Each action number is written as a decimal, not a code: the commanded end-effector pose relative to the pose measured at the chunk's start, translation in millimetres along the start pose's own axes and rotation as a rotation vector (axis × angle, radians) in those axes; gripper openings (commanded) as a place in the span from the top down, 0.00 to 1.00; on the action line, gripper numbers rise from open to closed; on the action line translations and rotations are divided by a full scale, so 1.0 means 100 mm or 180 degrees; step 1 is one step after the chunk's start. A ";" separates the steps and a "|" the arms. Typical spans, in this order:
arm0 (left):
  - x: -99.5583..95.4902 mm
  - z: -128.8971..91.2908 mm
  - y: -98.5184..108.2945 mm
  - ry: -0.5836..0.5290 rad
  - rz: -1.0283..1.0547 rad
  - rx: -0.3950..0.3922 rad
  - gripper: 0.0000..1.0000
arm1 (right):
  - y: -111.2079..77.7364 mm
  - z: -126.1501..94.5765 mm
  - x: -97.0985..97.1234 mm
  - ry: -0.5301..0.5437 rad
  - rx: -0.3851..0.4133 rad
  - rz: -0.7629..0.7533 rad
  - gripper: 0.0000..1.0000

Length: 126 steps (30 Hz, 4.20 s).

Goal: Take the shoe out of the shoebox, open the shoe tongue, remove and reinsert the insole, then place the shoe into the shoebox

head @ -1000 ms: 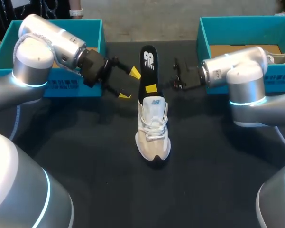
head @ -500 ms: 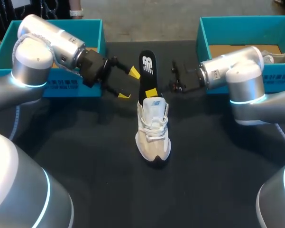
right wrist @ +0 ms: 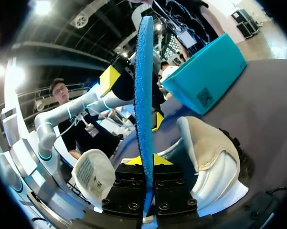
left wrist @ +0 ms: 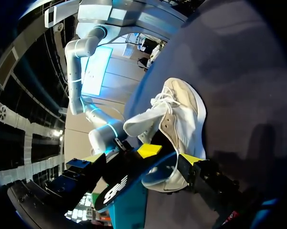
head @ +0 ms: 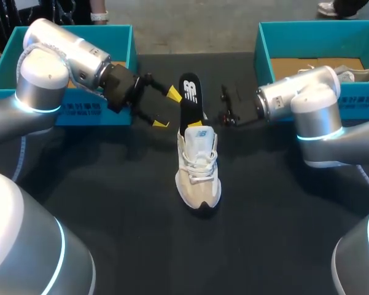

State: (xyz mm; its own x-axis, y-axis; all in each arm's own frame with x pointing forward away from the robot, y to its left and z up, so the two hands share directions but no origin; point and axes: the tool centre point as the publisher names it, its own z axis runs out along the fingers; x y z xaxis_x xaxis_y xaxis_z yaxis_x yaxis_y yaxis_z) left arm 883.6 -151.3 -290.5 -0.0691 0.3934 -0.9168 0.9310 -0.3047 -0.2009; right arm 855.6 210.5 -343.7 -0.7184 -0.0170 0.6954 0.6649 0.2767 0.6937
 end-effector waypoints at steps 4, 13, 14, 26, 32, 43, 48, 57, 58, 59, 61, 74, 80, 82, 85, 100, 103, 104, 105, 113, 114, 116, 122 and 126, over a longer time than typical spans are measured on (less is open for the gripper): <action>0.00 0.00 0.02 -0.0007 0.0005 0.0007 0.00 | -0.06 0.02 -0.03 0.0111 0.0114 0.0085 1.00; 0.00 0.01 0.02 -0.0007 0.0015 0.0030 0.00 | -0.06 0.03 0.02 0.0079 0.0135 0.0089 0.71; 0.00 0.01 0.01 -0.0007 0.0019 0.0033 0.00 | -0.04 0.03 0.02 0.0068 0.0137 0.0069 0.70; 0.00 0.02 0.00 -0.0016 0.0039 0.0033 0.00 | 0.12 -0.02 0.00 -0.0037 0.0104 -0.0116 0.71; 0.01 -0.01 -0.02 -0.0008 0.0032 0.0013 0.00 | 0.24 -0.01 -0.03 -0.0029 0.0111 -0.0195 0.77; 0.00 -0.01 -0.03 -0.0009 0.0045 0.0002 0.00 | 0.22 0.04 -0.02 0.0085 0.0191 -0.0158 1.00; 0.00 -0.01 -0.03 -0.0006 0.0051 0.0003 0.00 | 0.13 0.07 0.01 0.0115 0.0227 -0.0084 1.00; 0.00 0.00 -0.03 -0.0009 0.0049 0.0012 0.00 | -0.05 0.07 0.08 0.0119 0.0279 0.0080 1.00; 0.00 0.00 -0.03 -0.0009 0.0049 0.0014 0.00 | -0.07 0.08 0.09 0.0118 0.0278 0.0096 1.00; 0.00 0.00 -0.03 -0.0011 0.0049 0.0015 0.00 | -0.09 0.08 0.10 0.0118 0.0278 0.0110 1.00; 0.00 0.01 -0.03 -0.0013 0.0049 0.0016 0.00 | -0.11 0.08 0.11 0.0116 0.0275 0.0142 1.00; -0.01 0.02 -0.02 -0.0011 0.0069 0.0039 0.00 | 0.02 0.06 0.13 0.0012 0.0255 0.0001 0.73; -0.02 0.02 -0.03 -0.0018 0.0091 0.0050 0.00 | 0.10 0.05 0.13 -0.0028 0.0253 -0.0085 0.74; -0.02 0.02 -0.04 -0.0019 0.0093 0.0054 0.00 | 0.14 0.03 0.11 -0.0043 0.0261 -0.0109 0.75; -0.02 0.01 -0.04 -0.0015 0.0097 0.0059 0.00 | 0.20 0.00 0.10 -0.0062 0.0279 -0.0149 0.75; -0.02 0.01 -0.05 -0.0014 0.0106 0.0052 0.00 | 0.14 -0.01 0.05 0.0112 0.0505 0.0015 1.00; -0.02 0.01 -0.05 -0.0021 0.0100 0.0041 0.00 | 0.07 0.01 0.07 0.0134 0.0511 0.0073 1.00; -0.01 0.01 -0.05 -0.0021 0.0098 0.0036 0.00 | 0.04 0.01 0.08 0.0140 0.0521 0.0096 1.00; 0.00 0.02 -0.06 -0.0023 0.0096 0.0031 0.00 | 0.01 0.03 0.09 0.0142 0.0524 0.0111 1.00; 0.02 -0.03 -0.03 -0.0008 0.0083 0.0010 0.00 | -0.16 0.06 0.17 0.0151 0.0494 0.0226 1.00; 0.02 -0.03 -0.02 -0.0002 0.0084 0.0010 0.00 | -0.17 0.06 0.17 0.0150 0.0489 0.0230 1.00; 0.02 -0.04 -0.01 0.0007 0.0088 0.0009 0.00 | -0.18 0.07 0.20 0.0145 0.0483 0.0241 1.00; 0.01 -0.04 -0.01 0.0009 0.0101 0.0015 0.00 | -0.19 0.06 0.21 0.0108 0.0460 0.0244 0.89; 0.01 -0.03 -0.02 0.0010 0.0106 0.0023 0.00 | -0.10 0.04 0.21 0.0046 0.0460 0.0140 0.73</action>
State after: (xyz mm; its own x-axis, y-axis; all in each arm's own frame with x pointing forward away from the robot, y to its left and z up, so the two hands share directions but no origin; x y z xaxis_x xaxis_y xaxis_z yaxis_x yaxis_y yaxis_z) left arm 882.3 -147.6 -289.5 -0.0392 0.3843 -0.9224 0.9311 -0.3211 -0.1733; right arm 833.0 210.7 -343.2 -0.6796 -0.0251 0.7331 0.6624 0.4084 0.6280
